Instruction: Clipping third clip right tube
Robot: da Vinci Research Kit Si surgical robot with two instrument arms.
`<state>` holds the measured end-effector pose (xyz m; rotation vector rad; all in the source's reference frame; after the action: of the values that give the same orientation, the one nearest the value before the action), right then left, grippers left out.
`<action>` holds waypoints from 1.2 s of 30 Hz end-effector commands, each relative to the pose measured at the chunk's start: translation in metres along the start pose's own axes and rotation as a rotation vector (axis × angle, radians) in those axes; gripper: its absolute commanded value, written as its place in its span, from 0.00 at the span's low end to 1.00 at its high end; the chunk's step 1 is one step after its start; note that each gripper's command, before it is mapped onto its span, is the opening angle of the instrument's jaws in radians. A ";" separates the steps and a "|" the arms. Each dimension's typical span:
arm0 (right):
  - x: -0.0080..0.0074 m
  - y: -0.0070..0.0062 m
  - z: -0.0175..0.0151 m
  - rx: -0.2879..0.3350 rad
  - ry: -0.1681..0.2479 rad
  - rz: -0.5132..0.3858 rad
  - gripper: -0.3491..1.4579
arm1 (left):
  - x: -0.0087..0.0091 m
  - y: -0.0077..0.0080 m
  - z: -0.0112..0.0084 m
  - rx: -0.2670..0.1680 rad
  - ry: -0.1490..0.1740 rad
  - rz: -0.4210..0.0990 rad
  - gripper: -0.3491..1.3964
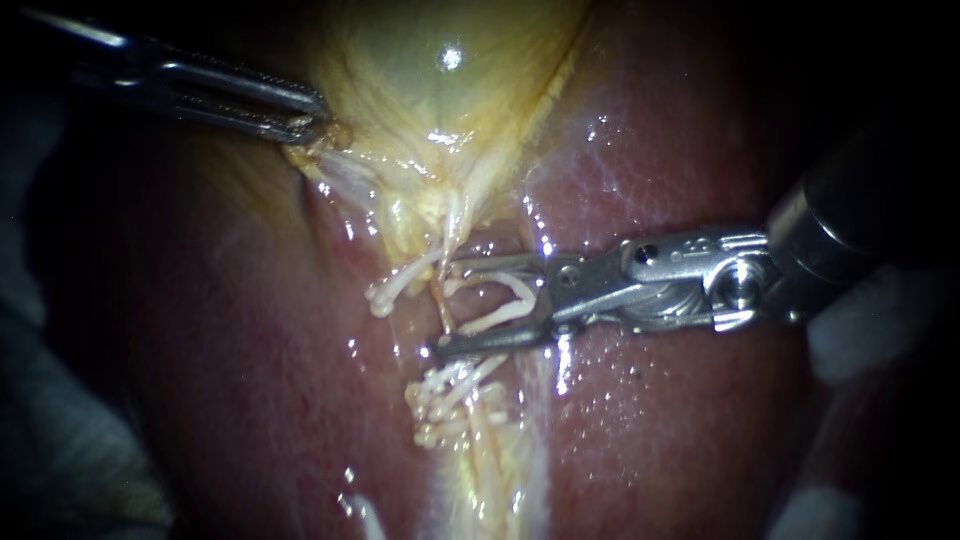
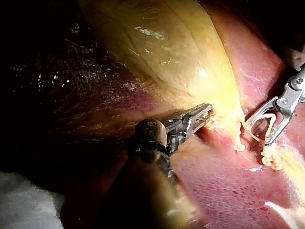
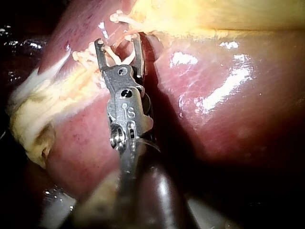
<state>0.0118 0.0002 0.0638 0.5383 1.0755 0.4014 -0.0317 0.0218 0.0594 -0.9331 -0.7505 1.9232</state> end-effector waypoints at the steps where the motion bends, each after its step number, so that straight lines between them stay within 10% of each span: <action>1: 0.0000 -0.0001 -0.0001 0.001 0.000 -0.001 0.44 | 0.0000 0.0000 0.0000 0.000 0.000 0.000 0.00; 16: 0.0019 -0.0009 -0.0053 0.030 0.004 0.019 0.44 | 0.0000 0.0000 -0.0001 -0.001 -0.001 0.000 0.00; 36: -0.0025 0.0030 -0.0042 0.031 0.009 0.144 0.44 | 0.0000 0.0000 -0.0002 -0.001 -0.001 0.000 0.00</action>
<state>0.0068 0.0022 0.0659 0.6489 1.0565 0.5214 -0.0315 0.0218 0.0593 -0.9334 -0.7518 1.9236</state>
